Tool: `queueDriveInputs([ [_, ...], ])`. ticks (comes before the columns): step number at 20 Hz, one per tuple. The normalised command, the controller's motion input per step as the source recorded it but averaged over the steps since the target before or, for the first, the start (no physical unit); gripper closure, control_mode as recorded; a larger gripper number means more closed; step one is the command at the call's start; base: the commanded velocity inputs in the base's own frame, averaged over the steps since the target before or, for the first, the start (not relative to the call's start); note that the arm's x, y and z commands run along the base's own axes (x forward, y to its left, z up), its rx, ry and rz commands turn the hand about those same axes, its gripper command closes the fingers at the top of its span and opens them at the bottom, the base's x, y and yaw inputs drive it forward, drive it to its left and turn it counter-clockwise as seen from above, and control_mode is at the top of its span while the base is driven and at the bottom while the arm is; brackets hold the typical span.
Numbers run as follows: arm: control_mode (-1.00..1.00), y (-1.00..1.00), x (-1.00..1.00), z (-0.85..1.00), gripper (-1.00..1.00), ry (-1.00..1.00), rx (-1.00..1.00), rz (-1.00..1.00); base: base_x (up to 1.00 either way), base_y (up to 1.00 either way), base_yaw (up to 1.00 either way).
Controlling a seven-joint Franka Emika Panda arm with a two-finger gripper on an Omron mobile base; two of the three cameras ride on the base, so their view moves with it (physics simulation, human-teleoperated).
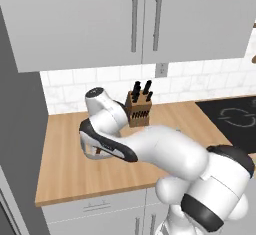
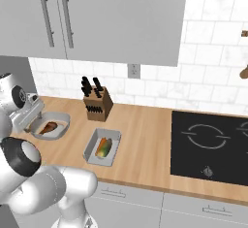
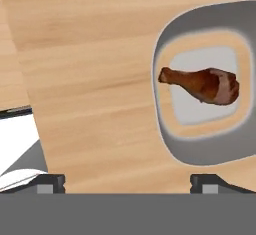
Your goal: Take the meat container that has the chicken drumstick and place it on the second highest rack of the freezer. Then take the vegetable container that has the cucumber and carrot and place it on the highest rack of the freezer.
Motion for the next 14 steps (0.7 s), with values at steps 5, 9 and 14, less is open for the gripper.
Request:
queueDriveInputs([
  [5,-1.00,0.00,0.09,-0.79,-1.00,0.00,-0.04,0.08,0.00,0.00,0.00],
  [9,-1.00,-0.17,-0.04,-0.60,-1.00,-0.04,0.00,0.06,0.00,0.00,0.00],
  [14,-1.00,-0.34,0.16,-0.41,-1.00,-0.01,0.01,0.01,0.00,0.00,0.00],
])
